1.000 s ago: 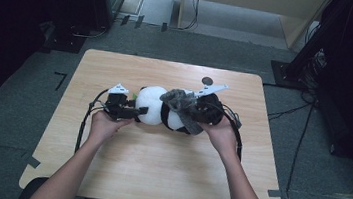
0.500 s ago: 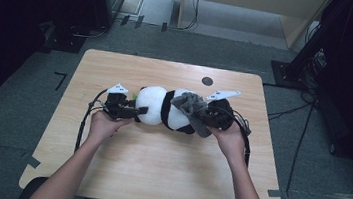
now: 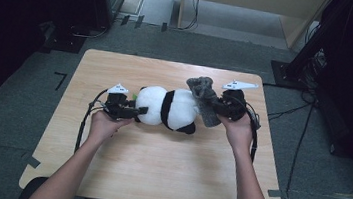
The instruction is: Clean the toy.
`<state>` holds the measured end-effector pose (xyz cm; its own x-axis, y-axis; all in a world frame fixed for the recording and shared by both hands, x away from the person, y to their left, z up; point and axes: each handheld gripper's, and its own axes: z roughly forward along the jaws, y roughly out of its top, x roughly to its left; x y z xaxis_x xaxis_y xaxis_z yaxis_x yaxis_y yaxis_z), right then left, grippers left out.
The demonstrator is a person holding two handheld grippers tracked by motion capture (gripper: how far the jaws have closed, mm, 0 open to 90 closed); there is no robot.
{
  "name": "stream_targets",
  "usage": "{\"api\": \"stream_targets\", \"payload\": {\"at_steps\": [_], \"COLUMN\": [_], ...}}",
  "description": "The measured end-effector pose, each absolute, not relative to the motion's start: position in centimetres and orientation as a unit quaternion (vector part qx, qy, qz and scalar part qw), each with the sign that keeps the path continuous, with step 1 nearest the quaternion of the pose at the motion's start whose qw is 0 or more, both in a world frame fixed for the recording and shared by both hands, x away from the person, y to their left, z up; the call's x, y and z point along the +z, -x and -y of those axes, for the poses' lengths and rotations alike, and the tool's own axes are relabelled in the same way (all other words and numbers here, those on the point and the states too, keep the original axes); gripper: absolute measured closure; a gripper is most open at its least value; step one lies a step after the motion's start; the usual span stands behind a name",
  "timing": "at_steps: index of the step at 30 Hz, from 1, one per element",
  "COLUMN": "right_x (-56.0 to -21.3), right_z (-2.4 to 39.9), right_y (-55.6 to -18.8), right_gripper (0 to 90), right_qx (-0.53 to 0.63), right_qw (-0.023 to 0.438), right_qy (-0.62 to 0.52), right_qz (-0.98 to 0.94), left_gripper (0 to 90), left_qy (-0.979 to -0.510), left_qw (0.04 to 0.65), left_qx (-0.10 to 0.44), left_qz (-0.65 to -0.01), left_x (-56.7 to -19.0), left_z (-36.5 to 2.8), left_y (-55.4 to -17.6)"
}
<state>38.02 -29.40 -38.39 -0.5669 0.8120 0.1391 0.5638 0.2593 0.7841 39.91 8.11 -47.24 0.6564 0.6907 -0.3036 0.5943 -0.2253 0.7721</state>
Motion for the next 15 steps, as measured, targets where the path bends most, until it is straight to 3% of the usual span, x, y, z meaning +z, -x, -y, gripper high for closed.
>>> {"api": "stream_targets", "payload": {"at_steps": [15], "right_x": [-41.2], "right_z": [28.2], "right_y": [-39.8], "right_gripper": [77.6], "right_qx": [0.399], "right_qw": [0.122], "right_qy": [-0.452], "right_qz": [-0.788], "left_gripper": [44.6], "left_qy": [-0.780], "left_qw": [0.466], "left_qx": [0.057], "left_qz": [-0.413], "left_x": [-47.2], "left_z": [-7.9], "left_y": [-39.8]}}
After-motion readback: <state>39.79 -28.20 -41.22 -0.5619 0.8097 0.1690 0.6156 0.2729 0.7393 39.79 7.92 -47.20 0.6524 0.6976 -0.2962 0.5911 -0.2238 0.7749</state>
